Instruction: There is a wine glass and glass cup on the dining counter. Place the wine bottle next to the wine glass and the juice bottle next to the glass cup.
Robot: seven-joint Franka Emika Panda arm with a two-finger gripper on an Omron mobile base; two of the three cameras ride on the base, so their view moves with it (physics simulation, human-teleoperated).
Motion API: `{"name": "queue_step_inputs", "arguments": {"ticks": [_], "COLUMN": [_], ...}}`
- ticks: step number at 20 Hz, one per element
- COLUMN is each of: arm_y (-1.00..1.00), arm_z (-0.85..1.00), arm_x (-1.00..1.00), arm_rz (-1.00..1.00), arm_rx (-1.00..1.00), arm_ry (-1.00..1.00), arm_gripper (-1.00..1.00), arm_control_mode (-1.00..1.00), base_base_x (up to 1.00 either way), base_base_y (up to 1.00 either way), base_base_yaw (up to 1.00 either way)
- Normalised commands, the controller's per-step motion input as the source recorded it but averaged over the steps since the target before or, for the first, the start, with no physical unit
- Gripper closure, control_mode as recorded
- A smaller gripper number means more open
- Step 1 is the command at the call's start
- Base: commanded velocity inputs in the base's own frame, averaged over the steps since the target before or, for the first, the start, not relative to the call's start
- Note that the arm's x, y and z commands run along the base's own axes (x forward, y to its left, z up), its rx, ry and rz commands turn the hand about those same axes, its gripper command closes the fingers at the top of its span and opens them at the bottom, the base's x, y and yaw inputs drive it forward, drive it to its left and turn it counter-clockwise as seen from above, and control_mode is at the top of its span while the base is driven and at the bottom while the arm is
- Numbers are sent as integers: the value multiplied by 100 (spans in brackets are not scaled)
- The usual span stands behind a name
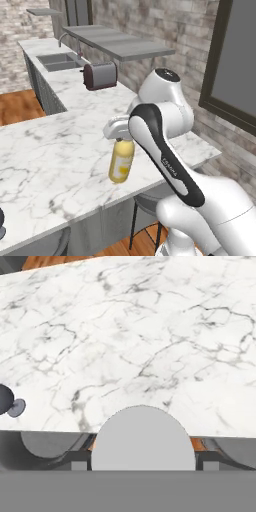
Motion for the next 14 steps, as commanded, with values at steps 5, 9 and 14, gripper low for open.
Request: {"name": "queue_step_inputs", "arguments": {"ticks": [5,9,14], "arm_y": [-31,-35,-37], "arm_z": [-21,-21,-23], "arm_x": [7,10,25], "arm_rz": [0,0,0], "arm_rx": [-5,-4,-7], "arm_ry": [0,0,0], "arm_gripper": [100,100,100], "arm_control_mode": [-100,-100,-100], "base_base_x": [0,0,0], "base_base_y": [0,0,0], "base_base_yaw": [0,0,0]}}
